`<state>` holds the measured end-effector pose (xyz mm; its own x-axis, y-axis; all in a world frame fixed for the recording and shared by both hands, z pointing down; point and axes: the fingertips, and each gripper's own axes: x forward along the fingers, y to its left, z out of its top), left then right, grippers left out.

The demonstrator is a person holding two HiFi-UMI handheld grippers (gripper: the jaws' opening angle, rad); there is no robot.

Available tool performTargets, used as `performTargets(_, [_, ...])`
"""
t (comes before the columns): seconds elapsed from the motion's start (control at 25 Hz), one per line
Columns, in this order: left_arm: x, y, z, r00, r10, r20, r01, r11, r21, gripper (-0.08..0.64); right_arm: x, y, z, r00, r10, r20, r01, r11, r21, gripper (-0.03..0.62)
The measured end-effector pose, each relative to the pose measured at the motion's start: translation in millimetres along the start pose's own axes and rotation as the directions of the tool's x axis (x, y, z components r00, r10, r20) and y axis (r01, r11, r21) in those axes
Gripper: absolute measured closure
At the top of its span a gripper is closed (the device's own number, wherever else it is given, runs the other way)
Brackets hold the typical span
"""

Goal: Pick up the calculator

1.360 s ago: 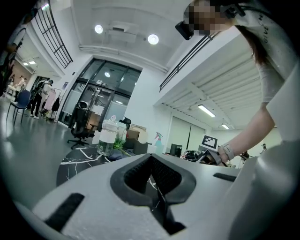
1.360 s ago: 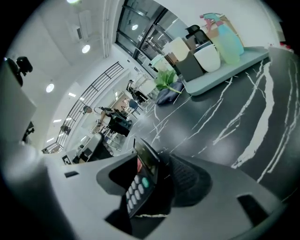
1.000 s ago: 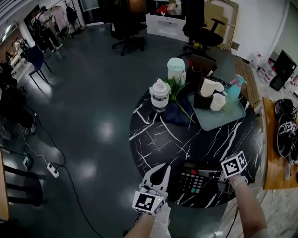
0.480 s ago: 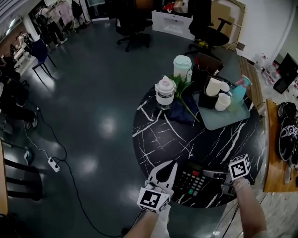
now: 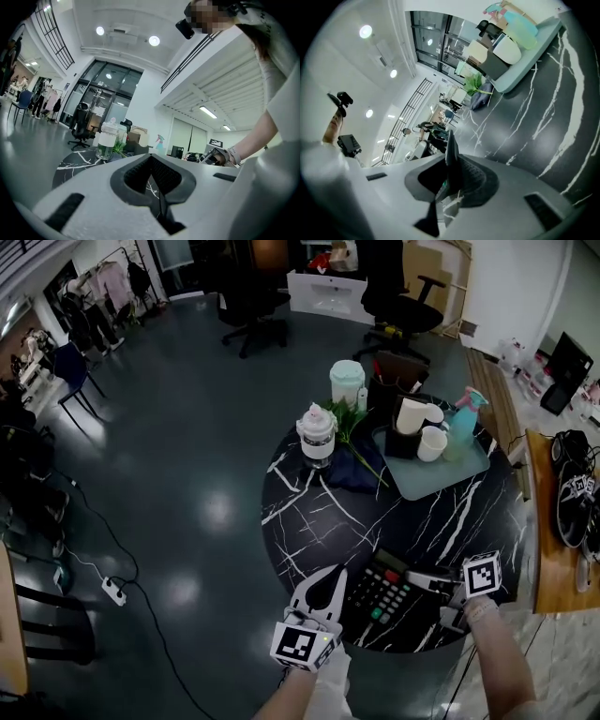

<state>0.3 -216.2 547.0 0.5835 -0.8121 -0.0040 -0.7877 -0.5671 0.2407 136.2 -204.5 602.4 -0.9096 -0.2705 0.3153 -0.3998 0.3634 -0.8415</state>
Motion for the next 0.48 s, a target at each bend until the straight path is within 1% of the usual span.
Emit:
performTargets(0.12, [-4.9,-4.4,23.4,1.0,0.005,0.024,-0.005,1.0,0.008,0.552,-5.5,18.4,14.7,0.998,0.014,0.061,-0.013,1.0,-0.007,0.532])
performTargets(0.28, [-12.1,-6.8,59.1,0.998,0.015,0.065,-0.018,0.998,0.058,0.552,-14.5,46.0,33.0,0.99,0.052,0.131,-0.05,0.999,-0.016,0.532])
performTargets(0.36, [-13.6,-5.2,70.9,0.997,0.022,0.08,-0.027,0.997,0.069,0.552,-17.9,62.6,41.3,0.985,0.078,0.152,-0.076,0.997,-0.022,0.532])
performTargets(0.48, [-15.5,-4.0,85.9,0.995,0.025,0.1,-0.032,0.997,0.072,0.552,-25.7,80.8,49.9,0.983,0.073,0.166,-0.071,0.997,-0.019,0.532])
